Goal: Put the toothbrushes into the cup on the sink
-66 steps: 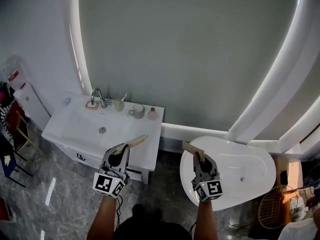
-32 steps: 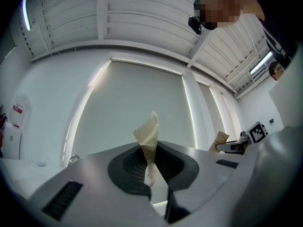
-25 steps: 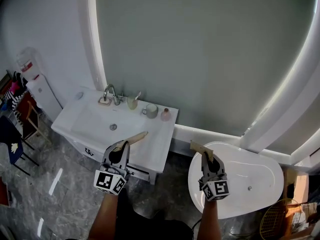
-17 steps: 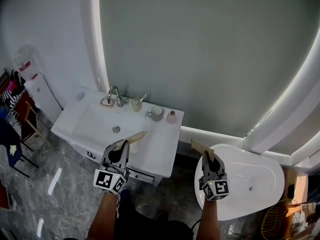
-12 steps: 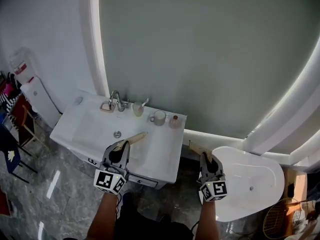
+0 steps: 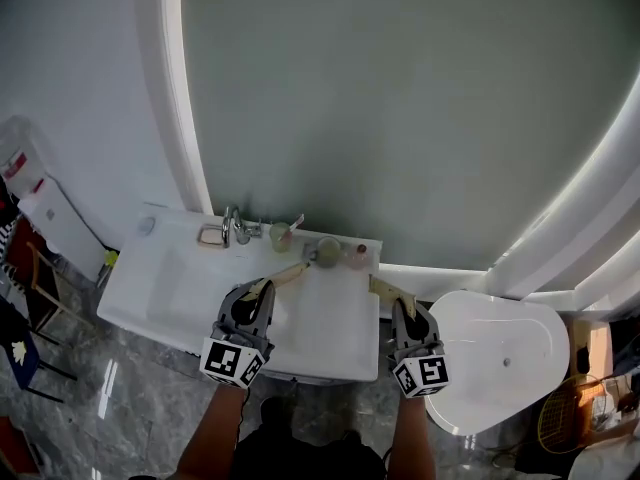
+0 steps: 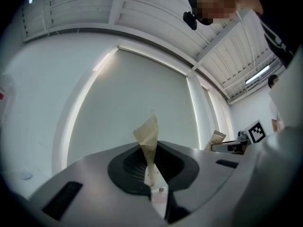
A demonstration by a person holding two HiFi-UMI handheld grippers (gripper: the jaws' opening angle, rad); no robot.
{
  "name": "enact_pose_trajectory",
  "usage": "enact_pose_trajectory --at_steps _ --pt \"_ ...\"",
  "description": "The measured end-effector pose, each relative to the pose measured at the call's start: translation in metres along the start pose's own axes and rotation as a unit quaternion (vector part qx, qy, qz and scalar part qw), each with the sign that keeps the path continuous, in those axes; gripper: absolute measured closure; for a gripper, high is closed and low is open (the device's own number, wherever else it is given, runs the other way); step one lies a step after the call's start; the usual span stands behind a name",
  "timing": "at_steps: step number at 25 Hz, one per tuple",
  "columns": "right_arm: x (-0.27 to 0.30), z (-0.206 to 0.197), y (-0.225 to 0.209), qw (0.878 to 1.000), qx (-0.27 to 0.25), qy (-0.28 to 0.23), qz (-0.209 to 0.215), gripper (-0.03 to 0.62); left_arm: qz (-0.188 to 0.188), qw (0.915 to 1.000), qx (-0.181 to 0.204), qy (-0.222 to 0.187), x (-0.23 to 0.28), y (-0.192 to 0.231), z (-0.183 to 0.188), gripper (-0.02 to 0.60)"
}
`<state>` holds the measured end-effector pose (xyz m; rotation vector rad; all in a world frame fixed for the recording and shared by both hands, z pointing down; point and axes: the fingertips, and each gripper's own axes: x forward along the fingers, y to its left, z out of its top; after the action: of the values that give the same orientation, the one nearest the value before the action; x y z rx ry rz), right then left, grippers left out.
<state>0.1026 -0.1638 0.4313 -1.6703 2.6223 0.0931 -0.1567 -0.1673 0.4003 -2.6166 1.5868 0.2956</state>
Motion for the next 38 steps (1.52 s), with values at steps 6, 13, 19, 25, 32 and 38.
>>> enact_pose_trajectory --at_steps 6,13,19,25,32,38 --pt "0.035 0.008 0.022 1.000 0.005 -0.005 -0.027 0.546 -0.027 0.9996 -0.010 0.001 0.021 0.032 0.003 0.536" --pt "0.055 0.008 0.033 1.000 -0.002 -0.004 -0.028 0.546 -0.039 0.9992 -0.008 -0.007 0.038 0.051 0.003 0.535" --pt "0.072 0.006 0.022 1.000 -0.007 0.002 -0.017 0.546 -0.030 0.9995 -0.004 0.000 0.047 0.061 -0.009 0.535" --pt "0.083 -0.002 0.014 1.000 -0.003 0.004 -0.001 0.546 -0.025 0.9996 -0.007 -0.006 0.057 0.058 -0.018 0.536" --pt "0.089 -0.020 -0.005 1.000 0.000 0.011 0.008 0.546 -0.013 0.9999 0.002 0.004 0.065 0.057 -0.037 0.535" --pt "0.096 -0.040 -0.008 1.000 0.005 0.007 0.010 0.546 -0.010 0.9999 0.002 0.009 0.065 0.063 -0.062 0.537"
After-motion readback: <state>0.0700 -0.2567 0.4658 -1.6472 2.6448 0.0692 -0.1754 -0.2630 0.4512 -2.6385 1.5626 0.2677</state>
